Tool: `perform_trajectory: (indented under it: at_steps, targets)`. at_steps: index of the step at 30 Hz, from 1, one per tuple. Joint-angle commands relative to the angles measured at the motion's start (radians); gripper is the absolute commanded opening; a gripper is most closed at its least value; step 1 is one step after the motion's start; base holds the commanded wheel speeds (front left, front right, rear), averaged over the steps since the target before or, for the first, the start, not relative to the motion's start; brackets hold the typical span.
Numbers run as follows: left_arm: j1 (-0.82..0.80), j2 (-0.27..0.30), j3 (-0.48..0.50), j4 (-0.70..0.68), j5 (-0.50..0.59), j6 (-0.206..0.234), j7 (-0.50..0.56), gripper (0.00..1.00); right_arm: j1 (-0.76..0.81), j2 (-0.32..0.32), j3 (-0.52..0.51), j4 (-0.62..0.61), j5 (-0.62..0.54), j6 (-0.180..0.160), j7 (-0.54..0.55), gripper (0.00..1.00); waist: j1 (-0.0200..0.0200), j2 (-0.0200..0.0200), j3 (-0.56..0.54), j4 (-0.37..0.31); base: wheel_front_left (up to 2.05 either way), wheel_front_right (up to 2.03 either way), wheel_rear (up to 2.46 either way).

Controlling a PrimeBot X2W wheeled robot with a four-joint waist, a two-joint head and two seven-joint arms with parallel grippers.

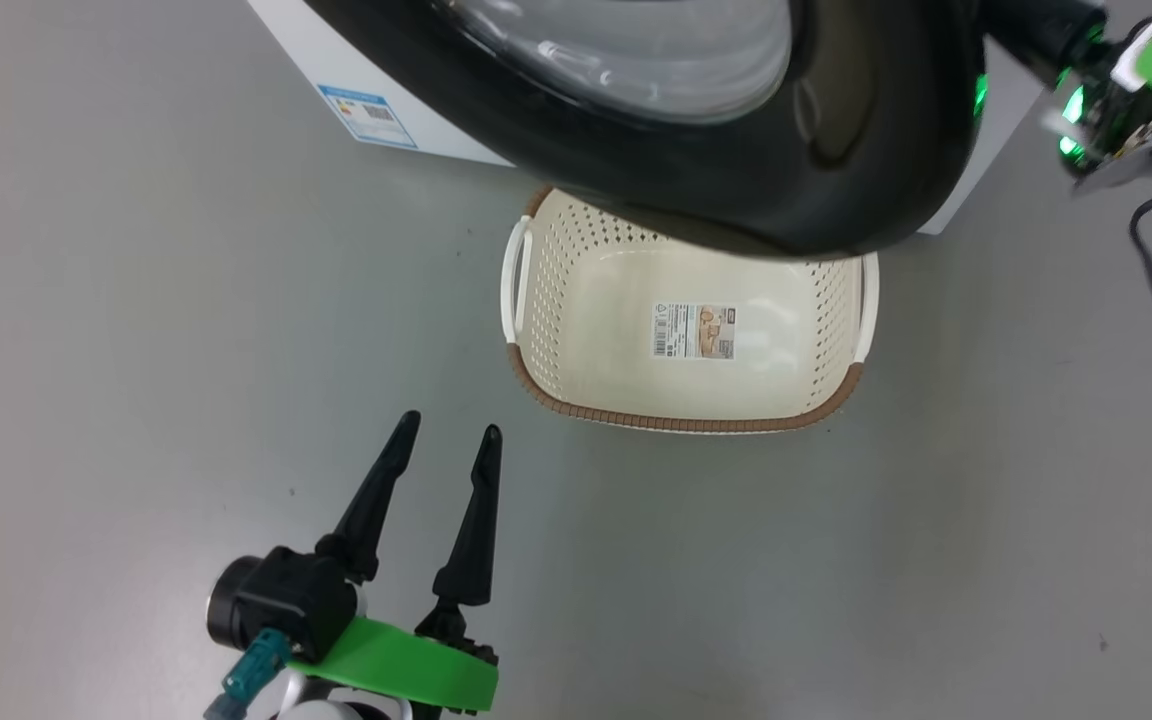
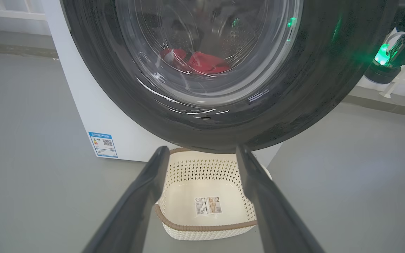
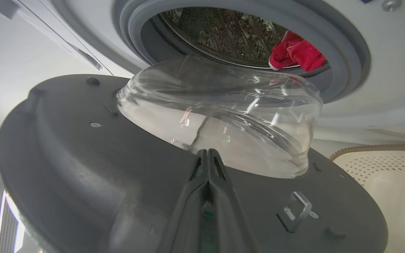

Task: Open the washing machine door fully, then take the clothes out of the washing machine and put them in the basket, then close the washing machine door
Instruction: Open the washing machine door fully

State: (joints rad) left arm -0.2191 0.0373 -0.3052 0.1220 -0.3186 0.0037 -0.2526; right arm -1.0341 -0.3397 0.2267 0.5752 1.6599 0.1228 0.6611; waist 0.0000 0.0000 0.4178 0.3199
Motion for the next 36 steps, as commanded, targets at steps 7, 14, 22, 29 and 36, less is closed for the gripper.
perform_trajectory:
  at_steps: [7,14,22,29,36]
  targets:
    - [0.031,0.013,0.047,-0.015,0.026,-0.005,-0.009,1.0,0.08,0.041,0.024,-0.072,-0.011,0.008,0.035,0.0,0.0,0.0,-0.04,-0.014,0.0,0.0,0.0]
    - [0.042,0.013,0.057,-0.01,0.042,-0.012,-0.009,1.0,0.132,0.062,0.038,-0.103,-0.004,0.008,0.07,0.0,0.0,0.0,-0.062,-0.018,0.0,0.0,0.0]
    - [0.049,0.013,0.063,-0.011,0.048,-0.013,-0.009,1.0,0.171,0.077,0.048,-0.136,-0.001,0.008,0.103,0.0,0.0,0.0,-0.076,-0.016,0.0,0.0,0.0]
    - [0.048,0.013,0.068,-0.01,0.053,-0.018,-0.009,1.0,0.172,0.078,0.035,-0.14,-0.018,0.008,0.085,0.0,0.0,0.0,-0.077,-0.014,0.0,0.0,0.0]
    - [0.043,0.013,0.084,-0.003,0.054,-0.026,-0.009,1.0,0.188,0.08,0.007,-0.137,-0.049,0.008,0.022,0.44,0.0,0.0,-0.084,-0.018,0.0,0.0,0.0]
